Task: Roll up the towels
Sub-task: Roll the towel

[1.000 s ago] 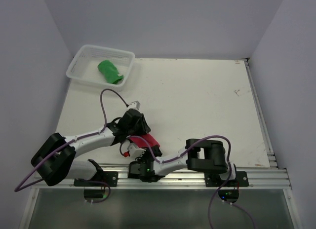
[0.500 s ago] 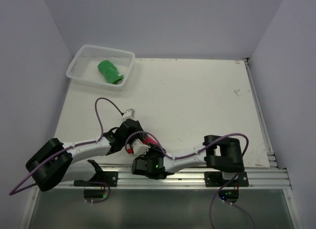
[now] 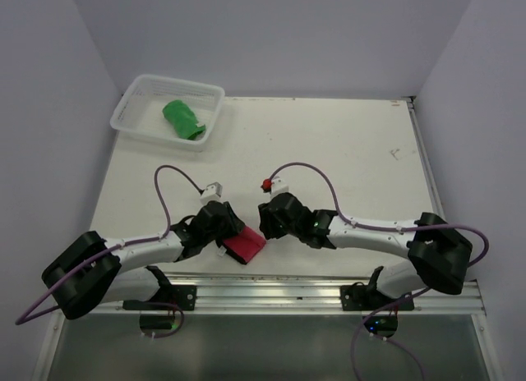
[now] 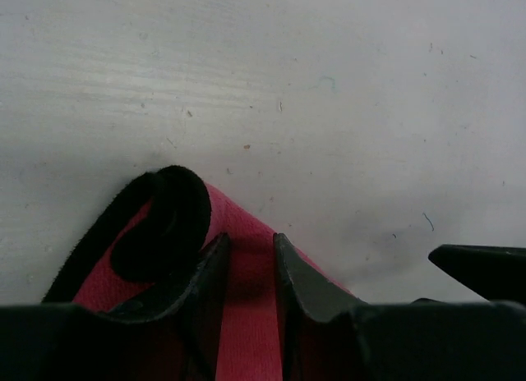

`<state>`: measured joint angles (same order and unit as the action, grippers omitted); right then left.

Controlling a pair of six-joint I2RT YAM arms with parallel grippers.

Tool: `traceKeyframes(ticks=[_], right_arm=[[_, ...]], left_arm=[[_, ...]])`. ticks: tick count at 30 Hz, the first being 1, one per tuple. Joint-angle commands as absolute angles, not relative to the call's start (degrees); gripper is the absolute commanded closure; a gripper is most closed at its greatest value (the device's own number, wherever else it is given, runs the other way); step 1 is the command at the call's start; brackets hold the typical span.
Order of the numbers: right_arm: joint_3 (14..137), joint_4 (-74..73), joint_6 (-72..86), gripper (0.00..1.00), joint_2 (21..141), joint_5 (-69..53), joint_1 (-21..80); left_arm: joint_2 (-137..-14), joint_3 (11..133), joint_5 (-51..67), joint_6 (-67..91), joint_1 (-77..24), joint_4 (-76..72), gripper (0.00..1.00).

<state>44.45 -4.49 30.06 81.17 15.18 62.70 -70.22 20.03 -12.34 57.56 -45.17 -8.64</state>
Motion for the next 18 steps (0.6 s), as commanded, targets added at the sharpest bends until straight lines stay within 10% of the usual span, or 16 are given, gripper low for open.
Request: traceKeyframes(ticks=[1, 18], right_arm=[[43.4, 3.3, 37.9, 0.56, 83.1, -3.2, 57.8], [36.5, 11.1, 41.7, 0.58, 94.3, -8.3, 55.0]], left_arm=[[-70.8, 17.9, -15.9, 57.2, -45.4, -5.4, 0.67], [-69.7, 16.7, -16.8, 58.4, -45.9, -5.2, 0.68]])
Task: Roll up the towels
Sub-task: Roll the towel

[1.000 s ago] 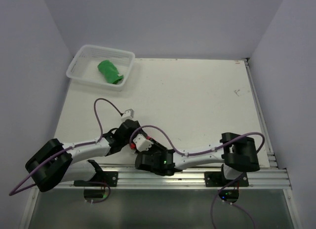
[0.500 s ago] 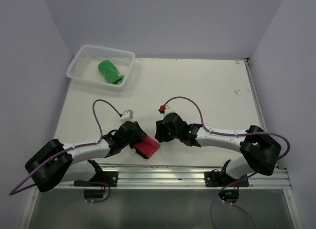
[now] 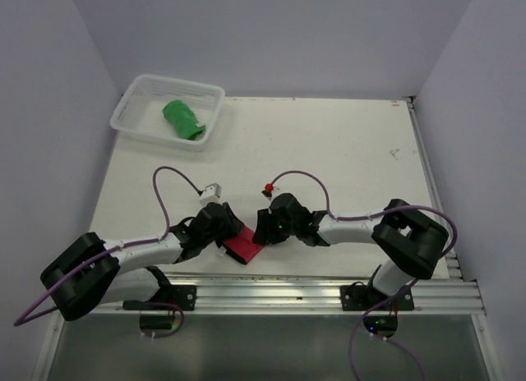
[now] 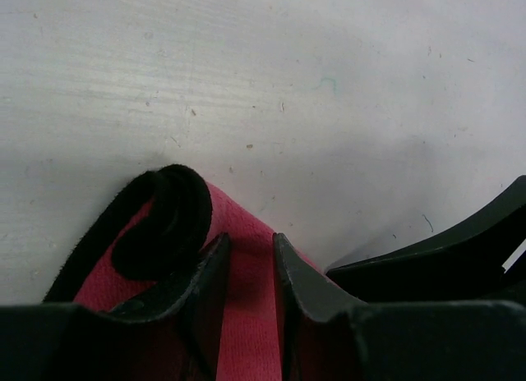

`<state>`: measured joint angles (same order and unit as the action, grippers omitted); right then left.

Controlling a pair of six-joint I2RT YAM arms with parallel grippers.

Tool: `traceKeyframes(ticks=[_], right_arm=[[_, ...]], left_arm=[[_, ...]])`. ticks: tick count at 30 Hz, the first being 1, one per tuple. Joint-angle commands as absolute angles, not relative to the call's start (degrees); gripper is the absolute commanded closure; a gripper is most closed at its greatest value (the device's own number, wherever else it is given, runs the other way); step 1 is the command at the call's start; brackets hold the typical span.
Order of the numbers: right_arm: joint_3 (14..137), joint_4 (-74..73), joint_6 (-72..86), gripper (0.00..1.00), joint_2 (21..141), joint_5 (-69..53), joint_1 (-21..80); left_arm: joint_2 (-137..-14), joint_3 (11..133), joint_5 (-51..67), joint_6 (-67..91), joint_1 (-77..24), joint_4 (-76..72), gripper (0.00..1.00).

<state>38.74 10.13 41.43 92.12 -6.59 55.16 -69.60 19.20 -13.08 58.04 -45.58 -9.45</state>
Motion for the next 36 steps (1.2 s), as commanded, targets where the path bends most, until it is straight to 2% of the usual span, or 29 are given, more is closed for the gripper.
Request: traceKeyframes(ticks=[1, 3, 4, 6, 7, 8, 10, 13, 14, 21, 28, 36], right_arm=[[36.2, 12.2, 41.7, 0.59, 94.5, -8.8, 55.0], [35.3, 13.4, 41.5, 0.67, 94.8, -9.8, 55.0], [34.9, 13.9, 41.2, 0.79, 94.7, -10.5, 55.1], [34.1, 14.0, 39.4, 0.89, 93.5, -10.8, 55.6], [33.9, 12.6, 38.7, 0.99, 92.7, -7.9, 56.2], [33.8, 11.4, 36.4, 1.00, 92.0, -6.0, 57.6], [34.2, 7.3, 33.9, 1.00, 89.5, -0.4, 59.5], [35.5, 1.3, 30.7, 1.00, 87.1, 15.3, 64.3], [36.0, 0.2, 30.4, 1.00, 86.9, 24.2, 66.3], [39.6, -4.7, 28.4, 1.00, 87.7, 48.3, 74.0], [46.5, -10.9, 26.1, 1.00, 95.3, 60.3, 80.0], [55.3, -17.3, 24.1, 1.00, 106.0, 65.6, 87.3]], left_arm=[[-69.5, 16.5, -17.0, 58.6, -46.0, -5.1, 0.68], [-69.5, 16.3, -17.3, 59.0, -46.0, -5.0, 0.68], [-69.6, 16.3, -17.6, 59.1, -46.0, -5.0, 0.68], [-69.8, 17.0, -18.1, 59.2, -46.1, -4.5, 0.68], [-70.1, 17.4, -18.4, 59.1, -46.0, -4.3, 0.68], [-70.5, 18.5, -18.5, 58.8, -46.0, -4.1, 0.68], [-72.1, 20.1, -18.8, 58.4, -45.9, -3.6, 0.68], [-73.7, 25.6, -19.1, 57.4, -45.6, -2.5, 0.68], [-73.8, 26.9, -19.0, 56.9, -45.4, -1.9, 0.68], [-74.7, 38.0, -15.7, 54.6, -43.1, -0.2, 0.66], [-78.3, 41.7, -10.5, 54.7, -42.6, 1.0, 0.65], [-78.7, 38.5, -7.5, 55.6, -43.8, -3.8, 0.66]])
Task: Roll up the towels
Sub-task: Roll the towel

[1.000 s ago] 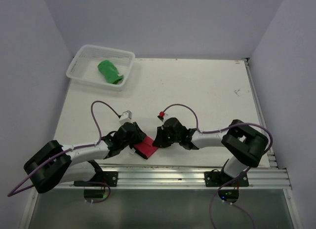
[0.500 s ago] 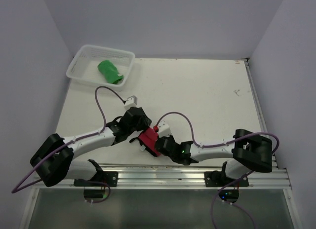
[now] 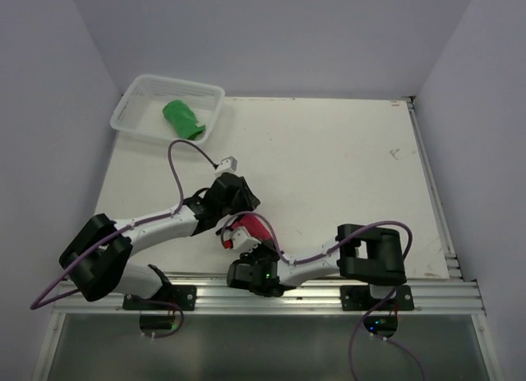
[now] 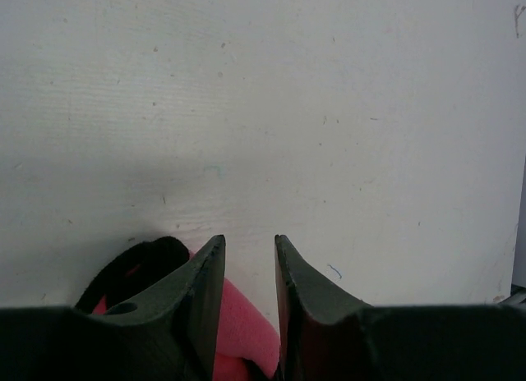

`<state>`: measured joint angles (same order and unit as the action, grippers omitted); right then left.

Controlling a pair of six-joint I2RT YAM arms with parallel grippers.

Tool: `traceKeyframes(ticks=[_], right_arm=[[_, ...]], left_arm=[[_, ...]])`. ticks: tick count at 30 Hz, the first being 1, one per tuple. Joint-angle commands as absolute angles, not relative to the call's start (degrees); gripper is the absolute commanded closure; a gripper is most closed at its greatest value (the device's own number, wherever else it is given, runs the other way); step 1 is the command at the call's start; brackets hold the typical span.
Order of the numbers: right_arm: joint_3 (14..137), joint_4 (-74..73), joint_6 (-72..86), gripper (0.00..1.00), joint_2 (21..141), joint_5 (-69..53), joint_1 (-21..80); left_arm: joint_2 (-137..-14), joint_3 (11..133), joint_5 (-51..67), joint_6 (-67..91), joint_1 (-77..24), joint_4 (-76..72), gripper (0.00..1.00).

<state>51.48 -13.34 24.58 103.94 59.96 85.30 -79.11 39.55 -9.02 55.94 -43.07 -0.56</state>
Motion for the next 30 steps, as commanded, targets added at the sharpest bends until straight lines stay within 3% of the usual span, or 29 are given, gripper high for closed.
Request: traceKeyframes(ticks=[1, 19, 22, 23, 27, 30], right_arm=[[56.2, -19.0, 24.1, 1.00, 108.0, 66.0, 87.7], [65.8, -26.7, 23.9, 1.00, 117.2, 66.8, 90.4], [65.0, -25.8, 24.6, 0.90, 114.3, 65.4, 90.4], [64.1, -25.4, 25.0, 0.79, 113.2, 63.9, 90.4], [61.3, -21.8, 24.6, 0.56, 105.8, 59.1, 90.2], [58.6, -18.2, 24.5, 0.48, 98.5, 54.1, 90.3]], left_arm=[[-78.5, 38.0, -7.4, 55.7, -44.0, -3.9, 0.66], [-75.0, 24.8, -10.2, 61.2, -48.3, -5.2, 0.66], [-75.4, 22.5, -11.4, 61.9, -48.3, -6.6, 0.67], [-75.6, 21.8, -12.1, 62.1, -48.3, -7.1, 0.67], [-76.5, 19.1, -13.4, 63.0, -48.5, -9.2, 0.67], [-77.1, 18.2, -13.9, 63.3, -48.5, -10.3, 0.67]])
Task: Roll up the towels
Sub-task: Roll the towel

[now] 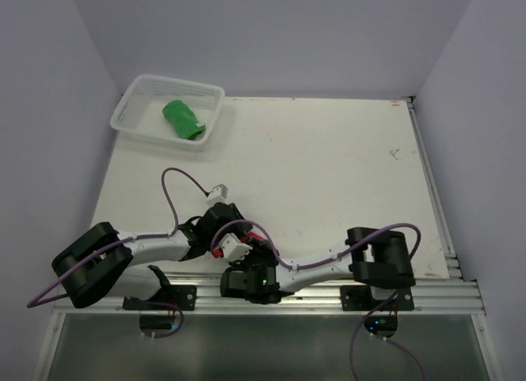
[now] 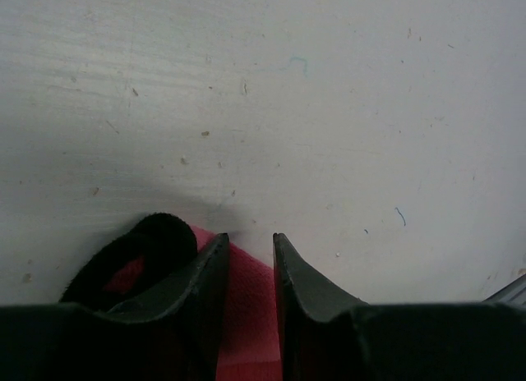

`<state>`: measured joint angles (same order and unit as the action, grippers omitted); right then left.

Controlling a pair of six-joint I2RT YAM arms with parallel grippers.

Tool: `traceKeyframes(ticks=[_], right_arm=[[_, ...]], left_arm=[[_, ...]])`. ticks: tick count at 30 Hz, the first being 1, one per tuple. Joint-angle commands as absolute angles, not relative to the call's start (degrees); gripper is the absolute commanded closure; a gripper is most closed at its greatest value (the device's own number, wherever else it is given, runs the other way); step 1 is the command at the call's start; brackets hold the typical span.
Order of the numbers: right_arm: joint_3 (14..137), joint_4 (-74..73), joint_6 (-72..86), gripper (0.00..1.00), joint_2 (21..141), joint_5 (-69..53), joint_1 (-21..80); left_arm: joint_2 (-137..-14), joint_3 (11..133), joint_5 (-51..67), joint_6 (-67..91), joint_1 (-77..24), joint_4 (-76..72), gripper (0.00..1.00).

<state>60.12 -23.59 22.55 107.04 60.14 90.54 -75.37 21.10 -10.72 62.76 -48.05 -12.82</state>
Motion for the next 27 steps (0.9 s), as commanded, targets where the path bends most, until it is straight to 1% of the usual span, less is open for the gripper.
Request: traceKeyframes(ticks=[1, 3, 4, 6, 7, 9, 10, 12, 13, 14, 16, 18, 20, 27], right_arm=[[57.9, -16.2, 24.5, 0.47, 96.7, 52.5, 90.1], [55.6, -14.6, 25.2, 0.46, 91.0, 49.1, 89.3], [54.8, -12.9, 26.2, 0.46, 89.0, 44.9, 88.8], [52.2, -11.9, 27.9, 0.46, 84.0, 40.7, 85.5], [51.3, -11.2, 30.1, 0.46, 82.6, 34.5, 81.8], [48.4, -10.4, 32.7, 0.46, 79.3, 27.0, 76.8], [47.0, -7.8, 34.1, 0.46, 78.5, 19.2, 71.9], [44.3, -6.7, 35.9, 0.46, 77.4, 13.1, 67.3], [43.6, -5.5, 36.8, 0.46, 77.7, 10.6, 63.9], [43.1, -5.4, 37.5, 0.46, 78.1, 5.4, 62.4], [42.2, -3.9, 39.2, 0.46, 79.5, 1.5, 59.8], [40.7, -2.6, 40.6, 0.46, 81.1, -3.1, 59.0], [38.7, 1.6, 42.6, 0.46, 83.7, -6.3, 58.2], [34.7, 7.9, 46.0, 0.51, 89.5, -9.6, 58.1]], left_arm=[[-77.2, 18.1, -14.1, 63.3, -48.5, -10.5, 0.67], [-77.1, 18.1, -14.1, 63.0, -48.6, -10.6, 0.67], [-77.0, 18.1, -14.2, 62.9, -48.6, -10.8, 0.67], [-76.7, 18.0, -14.5, 62.8, -48.6, -10.8, 0.67], [-76.6, 18.0, -14.6, 62.8, -48.7, -10.7, 0.67], [-75.9, 17.9, -14.6, 62.6, -48.7, -10.8, 0.67], [-75.9, 17.8, -14.7, 62.6, -48.7, -10.8, 0.67], [-75.3, 17.7, -14.9, 62.6, -48.7, -10.7, 0.67], [-75.1, 17.6, -14.9, 62.6, -48.7, -10.7, 0.67], [-75.1, 17.6, -15.0, 62.6, -48.7, -10.7, 0.67], [-75.0, 17.4, -15.1, 62.6, -48.7, -10.6, 0.67], [-74.9, 17.3, -15.1, 62.6, -48.7, -10.6, 0.67], [-74.8, 17.1, -15.3, 62.6, -48.7, -10.5, 0.67], [-74.2, 16.4, -16.0, 63.0, -48.8, -10.5, 0.68]])
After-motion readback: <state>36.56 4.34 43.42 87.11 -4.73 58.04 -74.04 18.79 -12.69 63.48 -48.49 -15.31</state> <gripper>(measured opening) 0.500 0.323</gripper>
